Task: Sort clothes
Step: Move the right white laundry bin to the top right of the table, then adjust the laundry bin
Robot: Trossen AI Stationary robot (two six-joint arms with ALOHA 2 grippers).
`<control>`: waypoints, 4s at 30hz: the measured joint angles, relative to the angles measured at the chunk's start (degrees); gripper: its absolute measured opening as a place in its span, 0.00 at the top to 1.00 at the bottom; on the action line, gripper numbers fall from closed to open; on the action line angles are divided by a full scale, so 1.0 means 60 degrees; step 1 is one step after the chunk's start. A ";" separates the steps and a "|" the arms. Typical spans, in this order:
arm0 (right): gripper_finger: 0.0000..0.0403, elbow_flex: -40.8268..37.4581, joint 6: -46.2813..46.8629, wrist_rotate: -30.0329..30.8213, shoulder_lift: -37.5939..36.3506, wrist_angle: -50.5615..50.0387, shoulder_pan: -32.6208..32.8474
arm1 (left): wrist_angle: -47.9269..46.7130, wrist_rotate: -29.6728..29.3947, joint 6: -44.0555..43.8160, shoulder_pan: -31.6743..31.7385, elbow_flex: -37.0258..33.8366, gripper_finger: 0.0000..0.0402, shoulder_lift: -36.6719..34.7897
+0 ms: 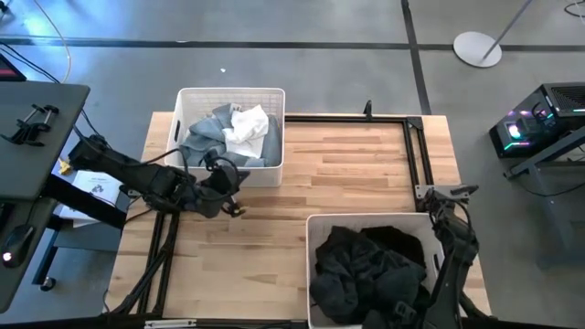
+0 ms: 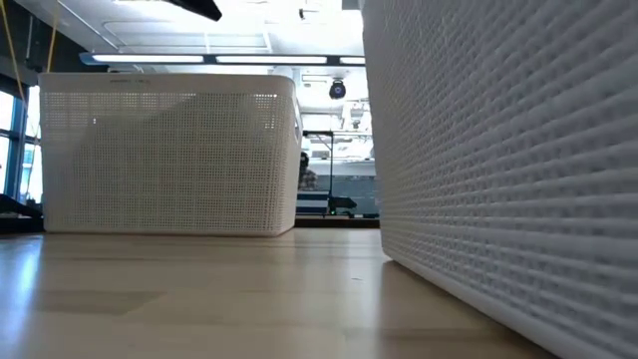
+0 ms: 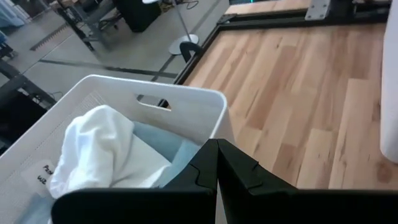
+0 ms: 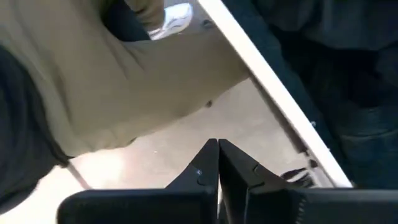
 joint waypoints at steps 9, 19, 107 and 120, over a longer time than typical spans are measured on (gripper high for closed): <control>1.00 -0.0149 -0.2052 0.1085 0.0043 -0.1501 -0.1564 | -0.0013 -0.0004 -0.0064 -0.0094 -0.0162 1.00 -0.0017; 1.00 -0.1091 -0.4756 0.0906 -0.0160 -0.1391 -0.2937 | -0.0024 -0.0004 -0.0064 -0.0098 -0.0162 1.00 -0.0015; 1.00 -1.3050 -0.9762 0.5653 -0.8593 0.0895 -0.9496 | -0.3729 0.0924 -0.0649 0.1860 -0.2639 1.00 0.0157; 1.00 -1.2169 -0.9147 0.4467 -0.9500 0.1126 -0.8288 | -0.2617 0.2275 0.0032 0.2064 -0.2320 1.00 -0.2099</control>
